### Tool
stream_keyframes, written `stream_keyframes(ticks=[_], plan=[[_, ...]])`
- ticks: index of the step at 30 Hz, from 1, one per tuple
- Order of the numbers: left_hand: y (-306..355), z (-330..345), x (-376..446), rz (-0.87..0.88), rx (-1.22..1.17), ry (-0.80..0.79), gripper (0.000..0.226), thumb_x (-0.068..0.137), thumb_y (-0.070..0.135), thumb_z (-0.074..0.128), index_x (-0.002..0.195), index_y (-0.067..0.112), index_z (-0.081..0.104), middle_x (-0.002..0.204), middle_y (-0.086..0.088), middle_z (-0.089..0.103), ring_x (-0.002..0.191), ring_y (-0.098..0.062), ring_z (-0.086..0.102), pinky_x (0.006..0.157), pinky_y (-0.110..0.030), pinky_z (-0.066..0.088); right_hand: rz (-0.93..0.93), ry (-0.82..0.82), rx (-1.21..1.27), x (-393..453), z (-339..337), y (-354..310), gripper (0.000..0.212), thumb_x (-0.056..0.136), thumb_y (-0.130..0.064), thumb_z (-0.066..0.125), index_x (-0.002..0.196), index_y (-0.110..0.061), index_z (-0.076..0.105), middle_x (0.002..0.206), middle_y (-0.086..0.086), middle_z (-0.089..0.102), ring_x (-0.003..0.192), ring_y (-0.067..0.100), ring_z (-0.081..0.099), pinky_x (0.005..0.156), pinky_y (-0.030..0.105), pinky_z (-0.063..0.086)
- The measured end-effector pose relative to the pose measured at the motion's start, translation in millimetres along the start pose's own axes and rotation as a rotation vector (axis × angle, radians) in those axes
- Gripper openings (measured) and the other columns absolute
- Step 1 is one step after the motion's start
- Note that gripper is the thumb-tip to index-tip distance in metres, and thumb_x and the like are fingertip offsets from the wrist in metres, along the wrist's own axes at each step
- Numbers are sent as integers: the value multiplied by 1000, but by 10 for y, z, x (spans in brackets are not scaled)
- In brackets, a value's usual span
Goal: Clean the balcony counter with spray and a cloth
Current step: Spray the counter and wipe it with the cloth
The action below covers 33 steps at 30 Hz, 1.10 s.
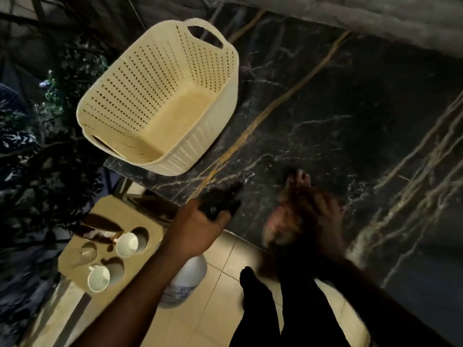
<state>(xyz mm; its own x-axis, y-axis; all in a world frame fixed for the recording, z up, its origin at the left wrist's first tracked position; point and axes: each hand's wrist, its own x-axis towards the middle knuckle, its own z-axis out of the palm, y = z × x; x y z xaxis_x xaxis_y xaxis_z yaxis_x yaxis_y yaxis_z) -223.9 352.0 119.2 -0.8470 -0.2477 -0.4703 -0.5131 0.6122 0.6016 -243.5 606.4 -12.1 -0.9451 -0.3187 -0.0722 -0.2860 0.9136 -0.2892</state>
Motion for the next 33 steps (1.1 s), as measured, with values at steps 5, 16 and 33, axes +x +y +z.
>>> stream_keyframes(ticks=[5, 16, 33], plan=[[363, 181, -65, 117, 47, -157, 27, 84, 23, 71, 109, 16, 70, 98, 2, 68, 95, -17, 64, 72, -18, 41, -352, 320, 199, 31, -259, -721, 34, 83, -45, 61, 107, -22, 64, 117, 6, 63, 116, 30, 52, 101, 47, 40], [587, 545, -252, 13, 119, -119, 27, 81, 32, 72, 101, 13, 72, 91, -5, 71, 81, -18, 64, 73, -28, 51, 59, 265, 151, -29, -349, -162, 33, 73, -30, 66, 104, -20, 62, 117, 6, 61, 115, 33, 51, 95, 45, 42], [1013, 1090, -409, -50, 101, -145, 29, 81, 38, 72, 98, 14, 71, 87, -4, 70, 86, -20, 67, 79, -31, 54, 81, 222, 76, -190, -579, 675, 38, 74, -25, 74, 109, -16, 64, 122, 11, 60, 115, 38, 51, 97, 46, 39]])
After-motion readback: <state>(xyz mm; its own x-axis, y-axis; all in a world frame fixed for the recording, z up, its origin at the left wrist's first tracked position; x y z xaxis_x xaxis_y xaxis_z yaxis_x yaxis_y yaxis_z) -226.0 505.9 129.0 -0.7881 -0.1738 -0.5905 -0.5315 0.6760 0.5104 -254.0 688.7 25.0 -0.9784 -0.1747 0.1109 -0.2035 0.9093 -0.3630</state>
